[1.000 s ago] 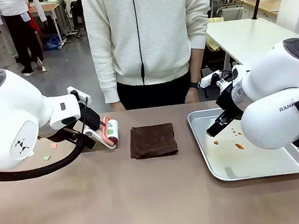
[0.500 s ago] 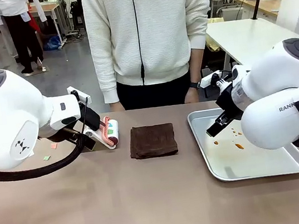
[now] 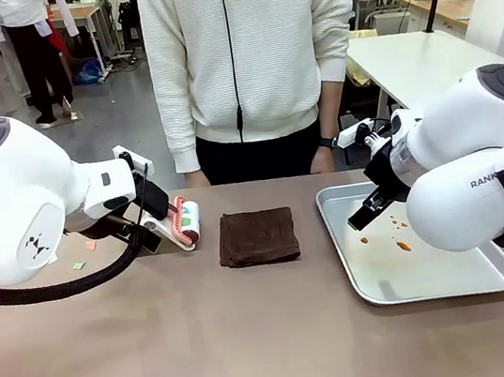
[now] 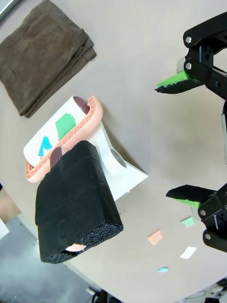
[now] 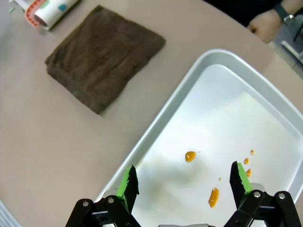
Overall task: Clean the surface of the table.
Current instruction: Hold the Lint Roller with your left hand and the towel with your right hand.
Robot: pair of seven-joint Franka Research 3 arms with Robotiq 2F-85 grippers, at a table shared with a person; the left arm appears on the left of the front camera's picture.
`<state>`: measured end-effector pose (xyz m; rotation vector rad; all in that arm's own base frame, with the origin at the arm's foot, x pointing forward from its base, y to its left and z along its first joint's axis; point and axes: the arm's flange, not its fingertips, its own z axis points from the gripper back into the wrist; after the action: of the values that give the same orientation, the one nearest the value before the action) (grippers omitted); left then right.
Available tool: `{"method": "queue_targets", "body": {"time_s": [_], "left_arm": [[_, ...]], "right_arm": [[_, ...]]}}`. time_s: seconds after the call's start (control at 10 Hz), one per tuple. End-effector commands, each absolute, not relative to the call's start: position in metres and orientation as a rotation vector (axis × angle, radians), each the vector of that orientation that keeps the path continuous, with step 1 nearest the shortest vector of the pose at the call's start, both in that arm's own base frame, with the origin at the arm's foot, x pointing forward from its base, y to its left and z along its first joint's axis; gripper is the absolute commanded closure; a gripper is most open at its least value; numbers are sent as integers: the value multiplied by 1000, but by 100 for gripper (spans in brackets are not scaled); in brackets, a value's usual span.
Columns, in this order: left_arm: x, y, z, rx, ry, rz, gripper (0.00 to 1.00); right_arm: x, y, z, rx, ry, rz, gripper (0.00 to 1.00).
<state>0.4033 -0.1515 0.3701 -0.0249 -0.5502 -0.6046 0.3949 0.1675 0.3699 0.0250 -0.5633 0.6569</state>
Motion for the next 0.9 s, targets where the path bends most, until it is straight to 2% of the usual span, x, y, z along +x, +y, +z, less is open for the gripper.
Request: {"method": "queue_targets", "body": {"time_s": [0.0,0.1,0.3,0.5,0.7,0.8], "left_arm": [[403,-152,370,-25,-550,-605,0],[403,-152,370,-25,-550,-605,0],[395,-148,391,-205,-308,-399,0],[385,-135,413,-288,-191,-221,0],[368,-100,444,-439,-242,-149,0],[351,-71,464,-553,-289,-148,0]], "right_arm": [[395,167,371,26,-565,656,0],[395,167,370,25,-563,657,0],[389,156,390,210,-265,480,0],[378,137,410,311,-131,335,0],[353,106,426,541,-76,348,0],[334,76,432,639,-109,288,0]]}}
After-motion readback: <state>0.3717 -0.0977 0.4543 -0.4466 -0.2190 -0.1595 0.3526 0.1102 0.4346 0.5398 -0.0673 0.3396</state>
